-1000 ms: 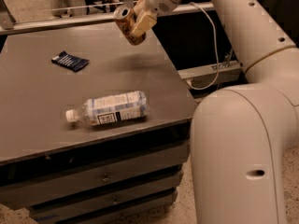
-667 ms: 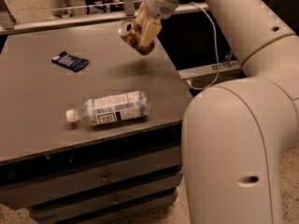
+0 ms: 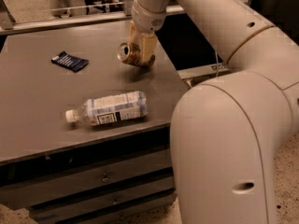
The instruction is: Knock orange can over
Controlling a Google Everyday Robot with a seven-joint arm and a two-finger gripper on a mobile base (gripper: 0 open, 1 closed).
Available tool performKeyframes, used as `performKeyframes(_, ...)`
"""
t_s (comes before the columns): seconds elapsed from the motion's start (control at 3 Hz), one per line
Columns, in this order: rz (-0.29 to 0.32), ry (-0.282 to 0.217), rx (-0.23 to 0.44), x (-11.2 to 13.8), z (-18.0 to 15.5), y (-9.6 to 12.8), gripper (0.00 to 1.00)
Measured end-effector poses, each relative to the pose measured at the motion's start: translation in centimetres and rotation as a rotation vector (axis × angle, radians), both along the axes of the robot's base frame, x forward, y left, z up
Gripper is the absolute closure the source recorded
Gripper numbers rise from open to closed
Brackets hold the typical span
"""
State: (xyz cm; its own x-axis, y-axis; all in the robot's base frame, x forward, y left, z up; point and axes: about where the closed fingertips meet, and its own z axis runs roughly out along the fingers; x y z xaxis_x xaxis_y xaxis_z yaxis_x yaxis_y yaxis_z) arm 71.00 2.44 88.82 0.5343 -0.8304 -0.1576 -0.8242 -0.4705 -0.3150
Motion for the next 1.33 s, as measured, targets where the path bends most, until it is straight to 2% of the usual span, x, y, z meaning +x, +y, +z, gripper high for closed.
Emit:
performKeyframes(0.33, 0.051, 0.011, -0.010, -0.5, -1.0, 1.1, 0.53)
performKeyframes(1.0, 0.092, 0.021, 0.011, -1.1, -1.4, 2.2, 0.08)
performKeyframes(1.33, 0.098, 0.023, 0.019, -1.2, -1.4, 2.3, 0.00)
